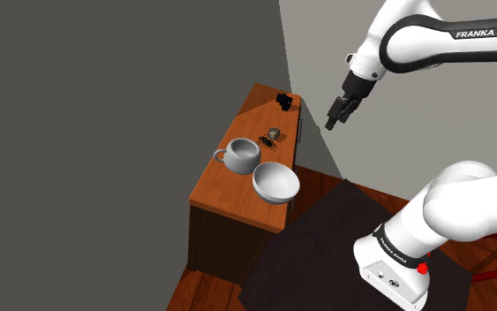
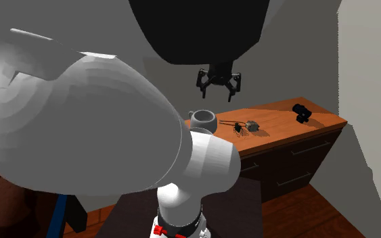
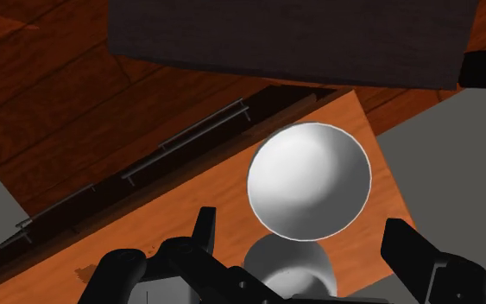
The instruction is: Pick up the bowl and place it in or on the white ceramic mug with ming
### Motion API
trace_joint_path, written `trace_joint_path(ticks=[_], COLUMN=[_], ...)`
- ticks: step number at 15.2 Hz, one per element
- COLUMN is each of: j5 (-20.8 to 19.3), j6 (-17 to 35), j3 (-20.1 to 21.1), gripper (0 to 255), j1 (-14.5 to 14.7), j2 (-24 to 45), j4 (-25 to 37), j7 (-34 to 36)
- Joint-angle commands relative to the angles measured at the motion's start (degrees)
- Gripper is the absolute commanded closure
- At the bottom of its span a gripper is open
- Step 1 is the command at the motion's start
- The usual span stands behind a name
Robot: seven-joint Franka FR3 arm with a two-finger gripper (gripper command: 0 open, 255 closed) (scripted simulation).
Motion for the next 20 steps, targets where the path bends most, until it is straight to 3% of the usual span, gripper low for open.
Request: trace_joint_path(ticks=[1,7,12,16,19,20], j5=[0.2,1.8,5.6,13.5,24.1,24.3], j6=[4.8,20.0,32.9,42.3,47.8,47.9], j3=[-0.6,-2.8,-5.1,-6.7,-5.7,-5.4], gripper=[0,0,0,0,0,0], j1=[0.1,0.8,2.8,5.6,6.7,6.3], j2=[2.4,12.8,24.7,35.7,44.5,44.7], j4=[-2.1,-6.6,-7.6,-6.2,-3.7,-3.7], j7=[-0.5,-2.7,-6.4,-12.8,-21.2,-21.3])
